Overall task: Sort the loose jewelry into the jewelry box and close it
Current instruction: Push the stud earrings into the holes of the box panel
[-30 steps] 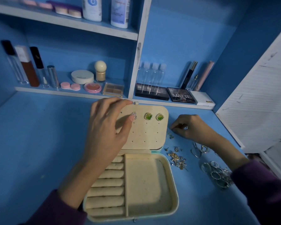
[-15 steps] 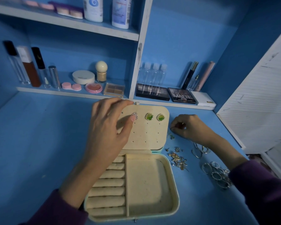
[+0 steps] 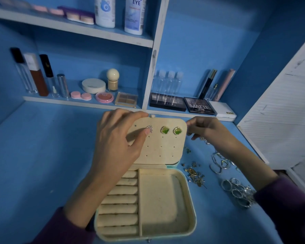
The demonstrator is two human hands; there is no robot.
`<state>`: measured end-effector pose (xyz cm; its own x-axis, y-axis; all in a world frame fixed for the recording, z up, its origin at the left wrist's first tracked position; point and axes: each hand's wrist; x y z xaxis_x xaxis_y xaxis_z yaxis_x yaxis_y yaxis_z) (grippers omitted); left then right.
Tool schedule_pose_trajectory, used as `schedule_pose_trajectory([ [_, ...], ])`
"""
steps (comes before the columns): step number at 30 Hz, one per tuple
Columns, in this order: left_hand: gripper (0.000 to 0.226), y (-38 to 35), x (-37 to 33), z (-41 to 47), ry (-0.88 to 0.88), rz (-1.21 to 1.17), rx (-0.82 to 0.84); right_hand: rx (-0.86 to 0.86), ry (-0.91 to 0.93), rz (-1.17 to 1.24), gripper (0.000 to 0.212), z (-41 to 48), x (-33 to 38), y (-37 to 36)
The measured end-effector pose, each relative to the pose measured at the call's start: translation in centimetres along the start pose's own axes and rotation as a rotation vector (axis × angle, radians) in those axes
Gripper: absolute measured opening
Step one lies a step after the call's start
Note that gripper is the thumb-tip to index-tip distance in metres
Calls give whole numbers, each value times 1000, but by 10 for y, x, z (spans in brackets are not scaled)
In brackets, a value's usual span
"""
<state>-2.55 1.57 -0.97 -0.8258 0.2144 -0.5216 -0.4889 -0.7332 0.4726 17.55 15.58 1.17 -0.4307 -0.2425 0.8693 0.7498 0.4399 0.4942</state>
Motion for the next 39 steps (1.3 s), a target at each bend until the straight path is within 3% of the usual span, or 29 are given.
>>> schedule_pose_trajectory([
  [6,35,22,-4,-8,-156,32,15,82,92,136,8,-11,50,-10],
  [11,14,34,-1,-27,-444,72,-14,400,159,59,7,-25,75,-25],
  [17,14,36,1,-40,-514,50,-28,616,151,-45,6,-41,82,-37],
  [39,15,33,4,-43,-534,51,-46,641,140,-38,10,-48,78,-38],
])
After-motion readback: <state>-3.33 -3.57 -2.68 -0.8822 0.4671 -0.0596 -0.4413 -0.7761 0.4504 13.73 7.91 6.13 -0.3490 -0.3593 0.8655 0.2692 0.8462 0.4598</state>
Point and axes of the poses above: each hand's wrist, its own z-axis towards the middle knuckle, its own y-axis out of the back of the hand, x = y × z, and after that the axes turned 1 degree about -y, right-handed
